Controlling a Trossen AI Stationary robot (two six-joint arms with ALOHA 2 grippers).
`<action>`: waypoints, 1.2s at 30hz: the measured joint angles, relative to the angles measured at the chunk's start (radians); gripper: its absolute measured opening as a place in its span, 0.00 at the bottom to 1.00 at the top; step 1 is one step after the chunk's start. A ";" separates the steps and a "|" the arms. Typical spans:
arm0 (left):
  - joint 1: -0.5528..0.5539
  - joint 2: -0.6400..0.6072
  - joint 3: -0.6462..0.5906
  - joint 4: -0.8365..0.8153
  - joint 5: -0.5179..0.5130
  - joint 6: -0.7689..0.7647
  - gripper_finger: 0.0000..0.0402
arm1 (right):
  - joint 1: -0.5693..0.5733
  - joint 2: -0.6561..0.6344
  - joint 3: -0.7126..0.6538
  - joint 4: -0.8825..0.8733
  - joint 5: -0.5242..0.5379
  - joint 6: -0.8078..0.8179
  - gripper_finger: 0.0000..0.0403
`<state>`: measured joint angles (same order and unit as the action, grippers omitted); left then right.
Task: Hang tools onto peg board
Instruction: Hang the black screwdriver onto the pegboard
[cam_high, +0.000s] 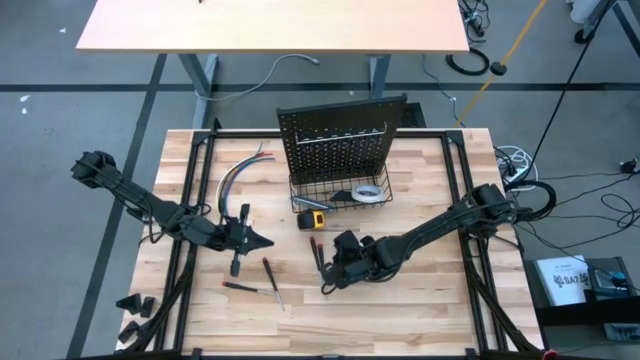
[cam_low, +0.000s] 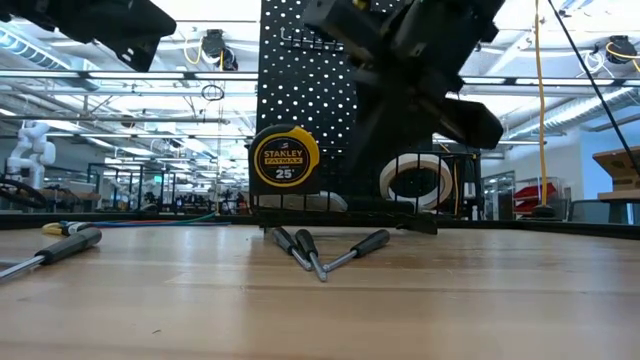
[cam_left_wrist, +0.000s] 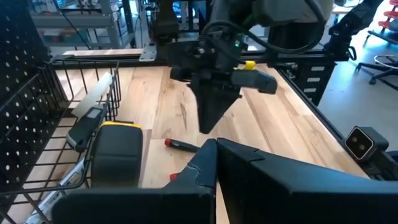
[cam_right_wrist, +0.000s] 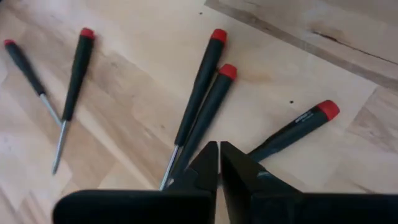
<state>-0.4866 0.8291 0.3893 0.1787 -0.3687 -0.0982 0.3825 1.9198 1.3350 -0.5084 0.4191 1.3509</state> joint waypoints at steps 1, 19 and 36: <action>0.000 0.001 0.000 -0.002 0.000 0.000 0.02 | -0.004 0.004 0.000 0.000 0.000 0.000 0.06; 0.000 0.002 0.000 -0.009 -0.001 0.026 0.02 | -0.037 0.051 0.001 -0.130 0.046 0.154 0.43; 0.001 0.003 0.000 -0.039 -0.001 0.002 0.02 | -0.026 0.173 0.008 -0.151 -0.025 0.191 0.28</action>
<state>-0.4854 0.8318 0.3893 0.1397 -0.3698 -0.0961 0.3565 2.0926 1.3430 -0.6597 0.3941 1.5422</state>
